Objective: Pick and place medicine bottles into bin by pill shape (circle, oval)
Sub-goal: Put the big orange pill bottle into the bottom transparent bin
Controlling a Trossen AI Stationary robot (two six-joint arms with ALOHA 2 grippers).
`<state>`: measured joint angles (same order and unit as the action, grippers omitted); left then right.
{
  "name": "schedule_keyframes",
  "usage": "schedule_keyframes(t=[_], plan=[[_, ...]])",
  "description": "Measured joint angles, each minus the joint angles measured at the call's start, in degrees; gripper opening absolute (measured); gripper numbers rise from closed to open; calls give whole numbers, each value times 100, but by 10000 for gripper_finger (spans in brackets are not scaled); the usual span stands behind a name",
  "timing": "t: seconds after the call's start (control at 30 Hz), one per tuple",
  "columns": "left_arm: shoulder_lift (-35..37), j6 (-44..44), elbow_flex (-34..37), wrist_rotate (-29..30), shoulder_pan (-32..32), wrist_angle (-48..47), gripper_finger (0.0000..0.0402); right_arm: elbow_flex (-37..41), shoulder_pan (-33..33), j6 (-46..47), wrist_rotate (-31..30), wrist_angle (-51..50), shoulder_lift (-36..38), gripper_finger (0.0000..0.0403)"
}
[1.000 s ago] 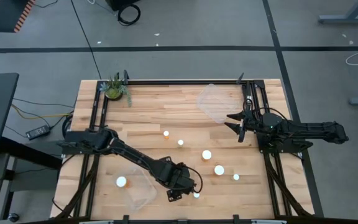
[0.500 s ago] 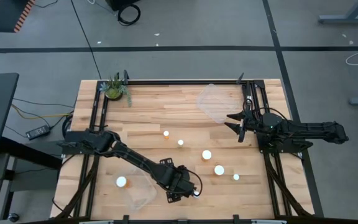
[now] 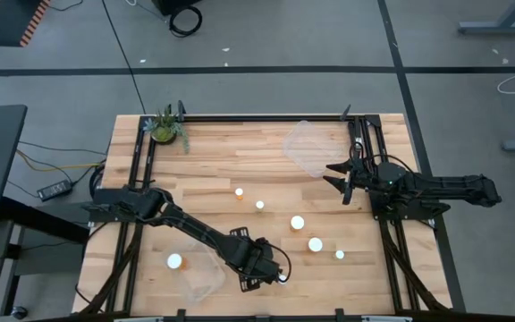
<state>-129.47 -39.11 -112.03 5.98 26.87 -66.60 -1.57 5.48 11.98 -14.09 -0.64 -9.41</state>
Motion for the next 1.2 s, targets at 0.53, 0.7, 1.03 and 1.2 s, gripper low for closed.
schedule_keyframes(t=[0.53,0.7,1.03,1.2], plan=[[59,-75,-590,-131,5,-607,231,-1,0,1,0,-2,0,218],[70,-562,-1266,-128,101,-1470,230,0,0,1,0,-2,0,218],[78,-1301,-1613,473,528,-2335,231,1,0,0,0,-2,0,218],[81,-1434,-1611,496,628,-2342,221,-1,0,1,0,-2,0,218]])
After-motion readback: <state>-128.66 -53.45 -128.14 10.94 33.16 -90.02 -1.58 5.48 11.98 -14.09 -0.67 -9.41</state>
